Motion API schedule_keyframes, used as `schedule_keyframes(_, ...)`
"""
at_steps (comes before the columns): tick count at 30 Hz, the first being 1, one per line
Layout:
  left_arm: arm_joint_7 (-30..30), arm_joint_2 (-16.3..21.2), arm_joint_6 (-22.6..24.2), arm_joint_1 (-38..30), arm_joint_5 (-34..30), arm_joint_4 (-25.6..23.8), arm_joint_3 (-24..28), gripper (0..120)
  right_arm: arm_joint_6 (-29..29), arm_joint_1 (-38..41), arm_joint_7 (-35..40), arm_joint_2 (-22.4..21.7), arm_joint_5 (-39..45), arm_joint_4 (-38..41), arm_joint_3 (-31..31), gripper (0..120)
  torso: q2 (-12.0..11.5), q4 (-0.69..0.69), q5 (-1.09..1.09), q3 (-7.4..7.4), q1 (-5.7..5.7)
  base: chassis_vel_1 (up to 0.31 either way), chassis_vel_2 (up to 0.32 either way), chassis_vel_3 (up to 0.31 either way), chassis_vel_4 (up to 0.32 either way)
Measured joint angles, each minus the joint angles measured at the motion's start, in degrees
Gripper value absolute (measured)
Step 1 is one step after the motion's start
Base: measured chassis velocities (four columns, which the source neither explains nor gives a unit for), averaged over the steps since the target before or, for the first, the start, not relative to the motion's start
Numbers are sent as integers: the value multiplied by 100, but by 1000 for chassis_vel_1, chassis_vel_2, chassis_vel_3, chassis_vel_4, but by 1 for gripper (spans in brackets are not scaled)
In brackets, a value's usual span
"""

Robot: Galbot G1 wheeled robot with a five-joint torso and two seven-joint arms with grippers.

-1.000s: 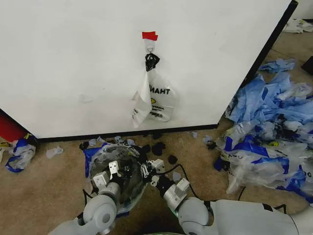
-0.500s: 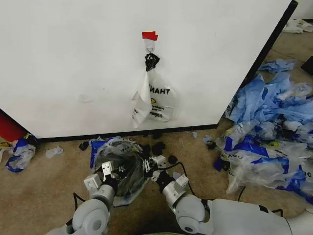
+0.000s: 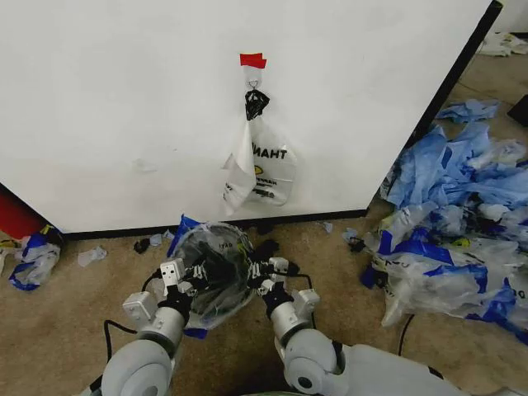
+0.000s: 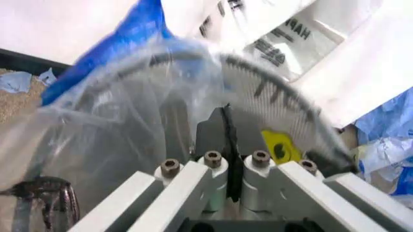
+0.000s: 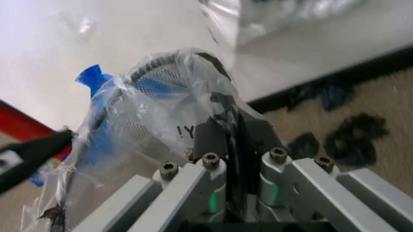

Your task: Pick up the garbage bag from the wall and place it over the trash bin.

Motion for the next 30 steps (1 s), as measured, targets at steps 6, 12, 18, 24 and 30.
schedule_keyframes(6,0,-37,-8,-17,2,38,11,0,90,-399,-159,169,210,-140,263,1,0,-1,0,0,0,0,0,0,0)
schedule_keyframes(12,0,-76,-22,-15,5,94,11,0,383,-603,-607,342,318,-621,290,1,0,-1,3,0,0,0,0,0,0)
schedule_keyframes(18,12,-132,-77,40,96,182,15,0,473,-632,-795,336,167,-877,290,1,1,0,1,0,0,0,0,0,0)
schedule_keyframes(24,26,-170,-101,24,118,257,34,0,507,-719,-936,218,-28,-867,278,8,0,2,1,0,0,0,0,0,0)
schedule_keyframes(30,39,-190,-109,27,144,279,41,0,521,-793,-954,124,-186,-774,275,28,0,2,1,1,0,0,0,0,0)
